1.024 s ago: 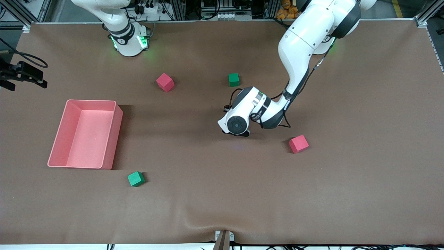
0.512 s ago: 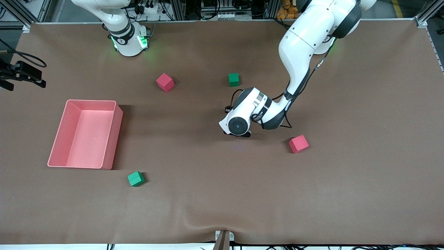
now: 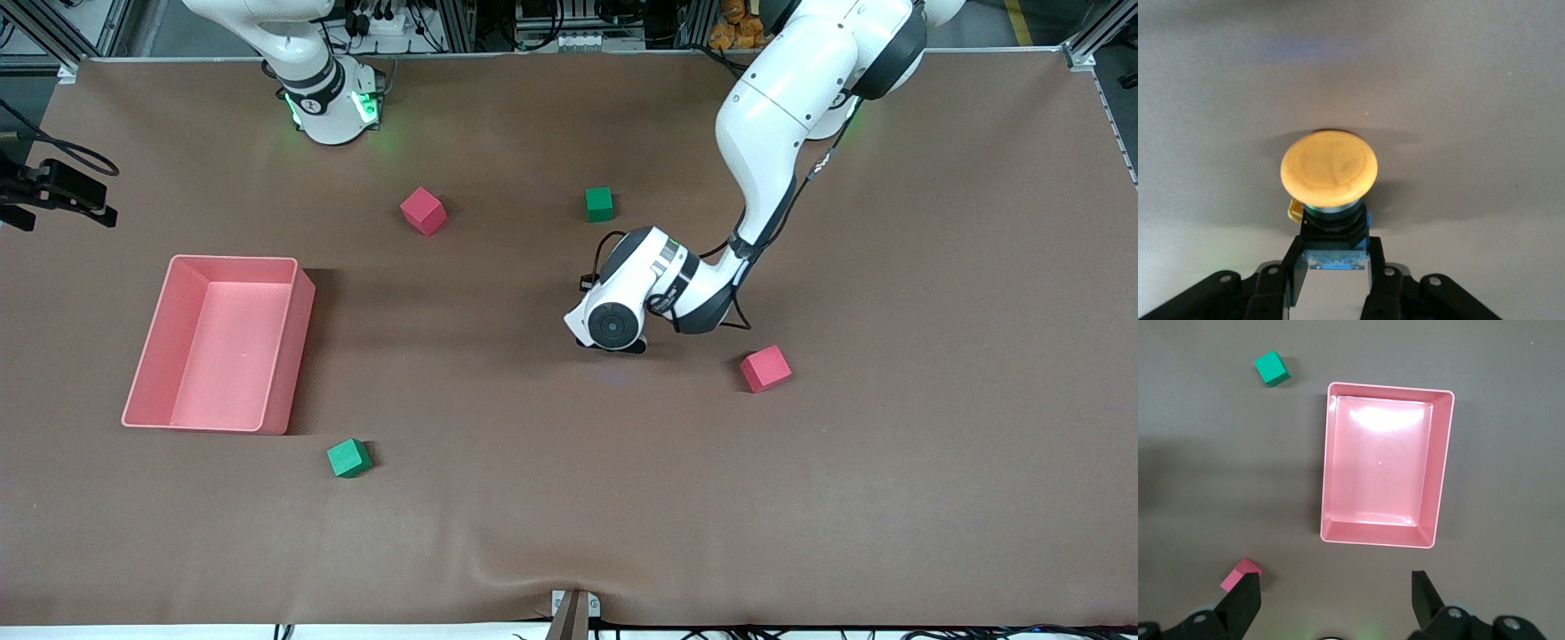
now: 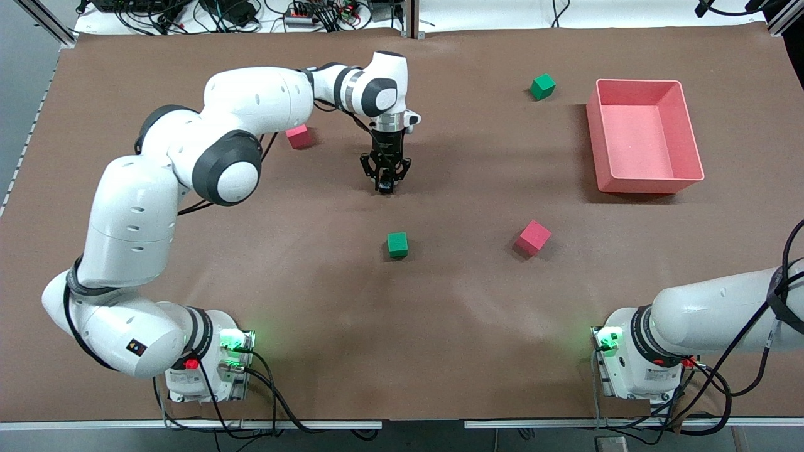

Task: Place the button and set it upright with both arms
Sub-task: 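Rotate the button upright and lower it onto the table with the left gripper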

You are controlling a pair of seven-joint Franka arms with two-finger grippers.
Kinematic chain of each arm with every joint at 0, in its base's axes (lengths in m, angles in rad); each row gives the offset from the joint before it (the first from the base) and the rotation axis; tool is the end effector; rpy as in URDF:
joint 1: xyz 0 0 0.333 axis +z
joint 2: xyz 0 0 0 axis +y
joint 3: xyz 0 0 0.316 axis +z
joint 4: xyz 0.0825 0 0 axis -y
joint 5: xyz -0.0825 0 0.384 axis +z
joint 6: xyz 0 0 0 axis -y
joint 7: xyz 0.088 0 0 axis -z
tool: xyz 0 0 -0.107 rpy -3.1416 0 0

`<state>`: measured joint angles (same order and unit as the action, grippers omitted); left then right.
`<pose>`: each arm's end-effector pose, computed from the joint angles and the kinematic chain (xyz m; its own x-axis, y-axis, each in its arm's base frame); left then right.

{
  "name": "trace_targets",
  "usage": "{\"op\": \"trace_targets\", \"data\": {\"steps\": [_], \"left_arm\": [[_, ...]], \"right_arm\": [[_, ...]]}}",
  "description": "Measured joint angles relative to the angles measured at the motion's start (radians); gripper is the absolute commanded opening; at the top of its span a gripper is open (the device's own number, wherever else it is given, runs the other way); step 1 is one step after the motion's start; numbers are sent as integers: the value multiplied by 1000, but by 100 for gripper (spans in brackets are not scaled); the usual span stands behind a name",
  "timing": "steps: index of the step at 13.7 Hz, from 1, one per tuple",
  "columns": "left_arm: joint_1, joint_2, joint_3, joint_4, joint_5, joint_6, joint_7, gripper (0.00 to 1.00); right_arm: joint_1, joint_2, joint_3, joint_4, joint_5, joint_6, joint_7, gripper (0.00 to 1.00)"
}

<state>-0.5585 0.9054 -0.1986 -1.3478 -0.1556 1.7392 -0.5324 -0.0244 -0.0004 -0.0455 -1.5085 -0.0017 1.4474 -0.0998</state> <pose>0.4987 -0.4583 0.1603 0.8260 -0.1000 -0.5547 -0.1267 -0.9919 -0.0099 0.5405 -0.0380 0.6433 0.9977 0.0298 -0.0605 0.0296 -0.9996 -0.0044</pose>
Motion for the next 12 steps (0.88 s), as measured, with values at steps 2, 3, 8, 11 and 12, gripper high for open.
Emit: {"op": "trace_targets", "data": {"steps": [2, 3, 8, 11, 12], "left_arm": [[2, 0, 7, 8, 0, 0, -35, 0], [3, 0, 8, 15, 0, 0, -44, 0], [6, -34, 20, 64, 0, 8, -81, 0], [4, -72, 21, 70, 0, 103, -167, 0], [3, -82, 21, 70, 0, 152, -204, 0]], "right_arm": [[0, 0, 0, 0, 0, 0, 9, 100], [0, 0, 0, 0, 0, 0, 10, 100], [0, 0, 0, 0, 0, 0, 12, 100], [0, 0, 0, 0, 0, -1, 13, 100], [0, 0, 0, 0, 0, -1, 13, 100]]}}
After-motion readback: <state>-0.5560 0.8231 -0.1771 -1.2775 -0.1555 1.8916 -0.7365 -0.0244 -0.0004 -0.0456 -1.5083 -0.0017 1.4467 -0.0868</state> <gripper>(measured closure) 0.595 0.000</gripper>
